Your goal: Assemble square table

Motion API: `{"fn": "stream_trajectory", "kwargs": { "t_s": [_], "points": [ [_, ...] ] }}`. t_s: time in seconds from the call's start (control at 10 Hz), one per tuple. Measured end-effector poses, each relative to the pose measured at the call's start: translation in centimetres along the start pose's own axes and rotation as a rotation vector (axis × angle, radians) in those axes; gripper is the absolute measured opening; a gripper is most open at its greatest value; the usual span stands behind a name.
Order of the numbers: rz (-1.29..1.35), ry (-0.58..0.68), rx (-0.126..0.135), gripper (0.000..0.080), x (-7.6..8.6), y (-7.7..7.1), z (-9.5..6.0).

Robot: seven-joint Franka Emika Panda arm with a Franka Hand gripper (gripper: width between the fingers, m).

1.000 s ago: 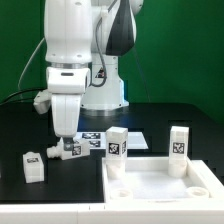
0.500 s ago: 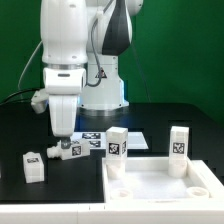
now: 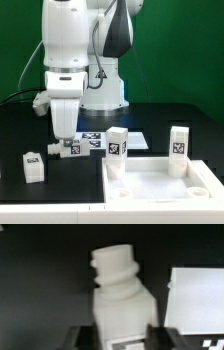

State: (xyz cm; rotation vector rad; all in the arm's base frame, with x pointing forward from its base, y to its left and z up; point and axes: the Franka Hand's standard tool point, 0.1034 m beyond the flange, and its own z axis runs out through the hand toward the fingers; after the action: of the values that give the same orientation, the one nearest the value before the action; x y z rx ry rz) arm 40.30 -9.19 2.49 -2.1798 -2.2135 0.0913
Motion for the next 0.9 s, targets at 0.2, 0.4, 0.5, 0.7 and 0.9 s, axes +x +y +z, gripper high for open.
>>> {"fn": "stream_trajectory", "kwargs": {
  "t_s": [0.2, 0.4, 0.5, 0.7, 0.9],
  "points": [
    [0.000, 0.000, -0.002, 0.0087, -0.02, 0.07, -0.05],
    [0.000, 0.000, -0.002, 0.0006, -0.02, 0.08, -0.05],
    [0.000, 0.000, -0.002, 0.0006, -0.02, 0.09, -0.06],
    [-0.006, -0.004, -0.001, 0.0002, 0.46, 0.57, -0.74],
    [-0.006, -0.004, 0.002, 0.0086, 0.56, 0.22, -0.67]
  ]
}}
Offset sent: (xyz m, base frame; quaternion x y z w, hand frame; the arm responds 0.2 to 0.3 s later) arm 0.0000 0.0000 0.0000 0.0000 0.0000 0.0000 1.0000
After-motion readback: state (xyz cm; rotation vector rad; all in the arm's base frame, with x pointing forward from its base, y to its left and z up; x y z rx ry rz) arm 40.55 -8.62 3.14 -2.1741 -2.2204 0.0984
